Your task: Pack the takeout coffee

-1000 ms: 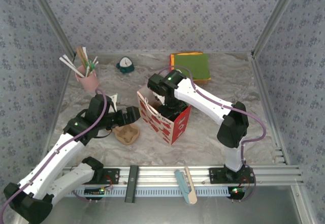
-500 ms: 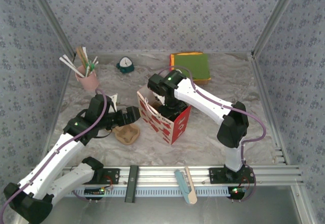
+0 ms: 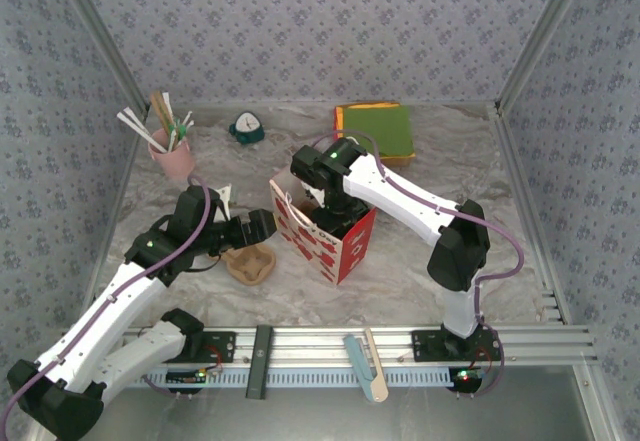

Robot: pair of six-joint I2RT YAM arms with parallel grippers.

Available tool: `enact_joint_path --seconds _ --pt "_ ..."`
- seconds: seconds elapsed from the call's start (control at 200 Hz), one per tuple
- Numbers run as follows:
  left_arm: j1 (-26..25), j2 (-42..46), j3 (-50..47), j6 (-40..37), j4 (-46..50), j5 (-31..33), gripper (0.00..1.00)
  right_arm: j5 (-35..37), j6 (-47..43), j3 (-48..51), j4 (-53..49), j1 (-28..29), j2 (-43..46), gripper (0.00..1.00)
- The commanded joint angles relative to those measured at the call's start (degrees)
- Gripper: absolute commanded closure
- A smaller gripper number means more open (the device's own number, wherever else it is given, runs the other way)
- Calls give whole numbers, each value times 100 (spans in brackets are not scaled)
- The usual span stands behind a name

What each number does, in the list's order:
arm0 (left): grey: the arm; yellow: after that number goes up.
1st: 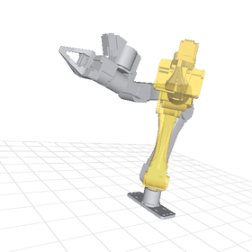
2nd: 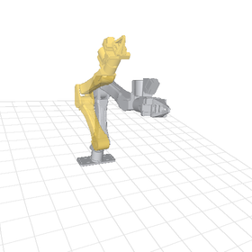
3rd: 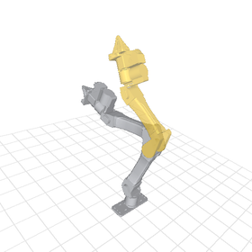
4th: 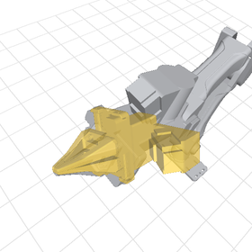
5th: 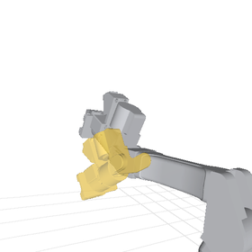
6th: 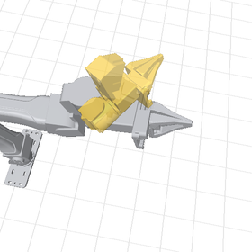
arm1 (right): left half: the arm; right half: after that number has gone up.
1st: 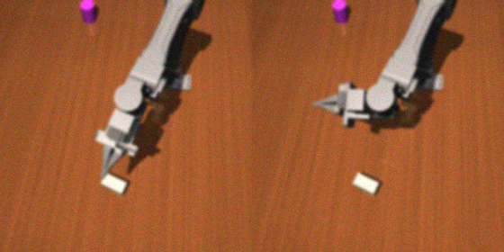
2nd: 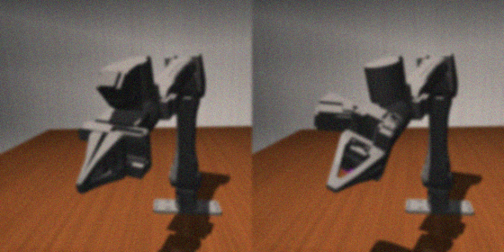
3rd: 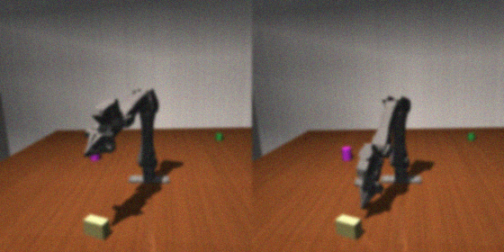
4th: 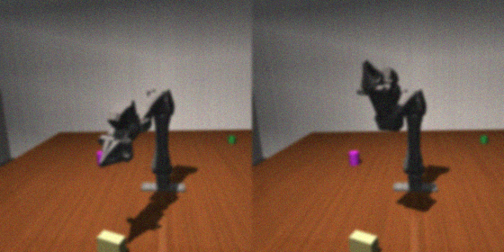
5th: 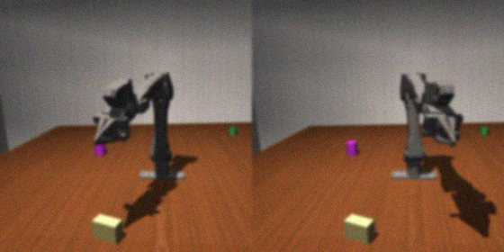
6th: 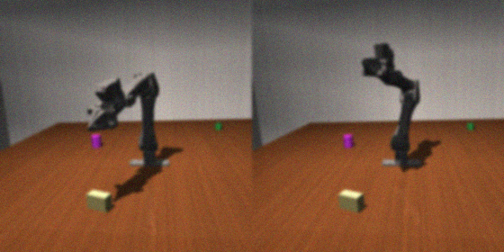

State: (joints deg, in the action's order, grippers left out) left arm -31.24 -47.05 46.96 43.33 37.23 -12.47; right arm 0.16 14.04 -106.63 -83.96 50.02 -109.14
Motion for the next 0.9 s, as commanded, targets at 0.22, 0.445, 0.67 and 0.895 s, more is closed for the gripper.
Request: enact_joint_path --seconds 0.22,0.445,0.67,0.895 --pt "-22 2 103 -72 -131 -63 0 87 6 151 -33 -9 55 31" --pt "-24 -4 103 -68 -133 -63 0 81 6 185 -24 -8 69 31" --pt "-23 -1 103 -70 -120 -60 0 75 3 210 -6 -8 77 31" --pt "-25 -3 105 -68 -125 -63 0 73 12 215 -13 -1 86 31"
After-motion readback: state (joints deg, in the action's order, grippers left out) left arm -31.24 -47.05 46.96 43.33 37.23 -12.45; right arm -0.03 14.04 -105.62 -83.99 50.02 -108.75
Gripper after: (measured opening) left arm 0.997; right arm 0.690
